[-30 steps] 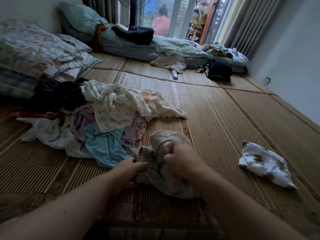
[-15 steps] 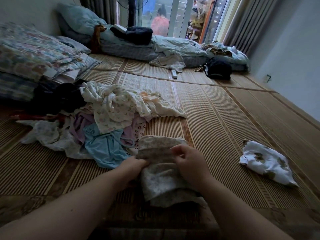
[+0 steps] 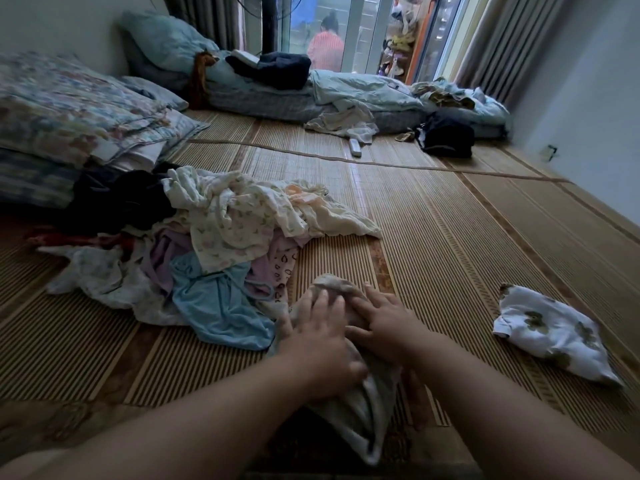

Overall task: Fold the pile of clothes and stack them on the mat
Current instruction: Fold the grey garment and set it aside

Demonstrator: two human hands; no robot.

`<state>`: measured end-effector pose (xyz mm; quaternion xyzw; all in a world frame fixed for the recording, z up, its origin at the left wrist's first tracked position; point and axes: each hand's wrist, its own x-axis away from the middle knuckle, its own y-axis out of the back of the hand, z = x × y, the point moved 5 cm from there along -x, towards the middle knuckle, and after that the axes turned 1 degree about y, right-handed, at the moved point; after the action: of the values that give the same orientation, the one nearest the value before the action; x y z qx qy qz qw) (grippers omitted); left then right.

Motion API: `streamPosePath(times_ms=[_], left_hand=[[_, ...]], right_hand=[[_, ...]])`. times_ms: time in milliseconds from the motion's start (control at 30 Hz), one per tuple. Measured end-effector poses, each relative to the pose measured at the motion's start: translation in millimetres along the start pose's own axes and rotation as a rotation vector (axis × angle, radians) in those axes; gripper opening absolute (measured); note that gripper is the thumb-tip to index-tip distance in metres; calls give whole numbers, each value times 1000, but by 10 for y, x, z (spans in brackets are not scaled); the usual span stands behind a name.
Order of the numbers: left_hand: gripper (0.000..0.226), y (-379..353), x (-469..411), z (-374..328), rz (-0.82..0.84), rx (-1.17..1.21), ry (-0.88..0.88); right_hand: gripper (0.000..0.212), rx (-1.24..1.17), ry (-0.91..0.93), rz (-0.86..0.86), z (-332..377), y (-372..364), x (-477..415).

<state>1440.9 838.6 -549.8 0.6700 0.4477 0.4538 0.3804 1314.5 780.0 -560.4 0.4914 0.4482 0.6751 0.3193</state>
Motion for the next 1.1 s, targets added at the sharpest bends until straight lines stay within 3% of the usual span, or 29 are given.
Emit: streamPosePath(times_ms=[67,167,267,367,467,533,633,700,800,900,967,1000,1100], left_hand=[[107,-200,32,72,136,-59,15],[100,-204,37,252,173,-121,-35],[82,-49,3,460,74,-148,-45],[66,121,10,754,-134,-110,85],[61,236,146,995,-312,310,282],[58,207,278,1021,-352,700,432],[37,-37,406,794,-213,1346,585],[24,-188,417,606,-94,1614,669],[31,-264,336,497,-5,1579,687],[59,-171,210,553,-125,1282,615],[67,-76,123,625,-236,1008,581],[65,-43,90,651,-274,980,590],[55,-83,-75,689,-210,1334,667]], right_hand=[[80,-86,-87,54,-177,-141,24],[84,-95,-179,49,-410,-316,163],[82,-160,-252,16,-523,-364,265],[70,-207,-275,-57,-480,-280,288],[52,-579,-263,-191,-384,-101,292],[61,-825,-271,-227,-340,2,247],[73,-910,-299,-153,-292,30,74],[73,-909,-298,-27,-229,9,-13],[74,-778,-296,233,-168,-19,7],[84,-773,-347,357,-223,-76,125],[81,-991,-351,235,-288,-87,143],[76,-1119,-339,145,-304,-79,126],[59,-1328,-287,15,-220,-75,75]])
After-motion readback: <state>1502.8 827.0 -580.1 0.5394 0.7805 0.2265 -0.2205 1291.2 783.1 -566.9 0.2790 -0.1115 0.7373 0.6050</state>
